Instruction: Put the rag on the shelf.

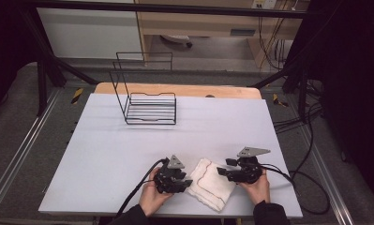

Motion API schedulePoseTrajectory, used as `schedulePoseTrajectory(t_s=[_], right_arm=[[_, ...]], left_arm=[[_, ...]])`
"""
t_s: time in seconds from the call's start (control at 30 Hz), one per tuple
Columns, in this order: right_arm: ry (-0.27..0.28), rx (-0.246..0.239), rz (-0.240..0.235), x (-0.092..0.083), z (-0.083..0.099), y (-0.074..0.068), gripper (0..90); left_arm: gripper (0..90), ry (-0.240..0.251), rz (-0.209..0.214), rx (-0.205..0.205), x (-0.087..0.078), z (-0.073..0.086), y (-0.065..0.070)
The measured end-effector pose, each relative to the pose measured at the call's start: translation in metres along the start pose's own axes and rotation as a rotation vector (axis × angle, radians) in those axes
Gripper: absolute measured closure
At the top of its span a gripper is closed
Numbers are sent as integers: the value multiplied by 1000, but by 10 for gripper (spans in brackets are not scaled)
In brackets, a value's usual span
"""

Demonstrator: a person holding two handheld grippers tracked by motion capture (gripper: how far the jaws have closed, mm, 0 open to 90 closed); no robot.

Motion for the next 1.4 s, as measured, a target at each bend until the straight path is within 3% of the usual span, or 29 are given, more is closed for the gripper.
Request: schedulePoseTrajectory(t_s=[0.17, 0.43, 0.63, 0.7, 0.77, 0.9, 1.0, 1.13, 1.2, 1.27, 1.3, 1.33, 1.37, 1.4], right_arm=[[-19, -3, -5, 6, 1, 1, 533], [-45, 7, -25, 13, 2, 1, 614], [-60, 29, -58, 15, 1, 1, 742], [-74, 9, -52, 15, -2, -3, 799], [-89, -53, -27, 18, -8, -10, 824], [-66, -89, -34, 25, -16, -17, 827], [-28, -119, -55, 40, -27, -26, 826], [-52, -137, -43, 52, -27, -29, 816], [-57, -128, -35, 52, -26, -28, 792], [-23, -130, -33, 48, -27, -28, 713], [11, -108, -31, 42, -28, -27, 660], [11, -108, -31, 42, -28, -27, 660], [55, -98, -8, 35, -29, -24, 527], [55, -98, -8, 35, -29, -24, 527]], left_arm=[[695, -8, 16, -31, 3, 0, 2], [763, -26, 19, -17, 5, -1, 7], [819, -26, 8, -6, 4, -1, 11], [827, -22, 15, -14, 2, -1, 10], [833, -16, 22, -15, -1, -1, 9], [835, -11, 5, 1, -13, 1, 8], [830, -7, -17, -10, -22, 7, 8], [814, 6, -26, -23, -22, 12, 6], [790, 7, -28, -8, -23, 11, 5], [727, 18, -36, 18, -26, 7, 4], [661, 29, -47, 25, -28, 4, 2], [661, 39, -53, 28, -29, 0, 0], [552, 53, -58, 23, -31, -5, -3], [552, 66, -63, 25, -32, -9, -6]])
Point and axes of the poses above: each handheld gripper's, and its own axes: x roughly forward along the jaws, z roughly out of its underside, y roughly to its right, the point moved 2 cm from there along x, roughly forward along the jaws, and after that the axes turned 8 degrees about y, right-handed, at the moved point
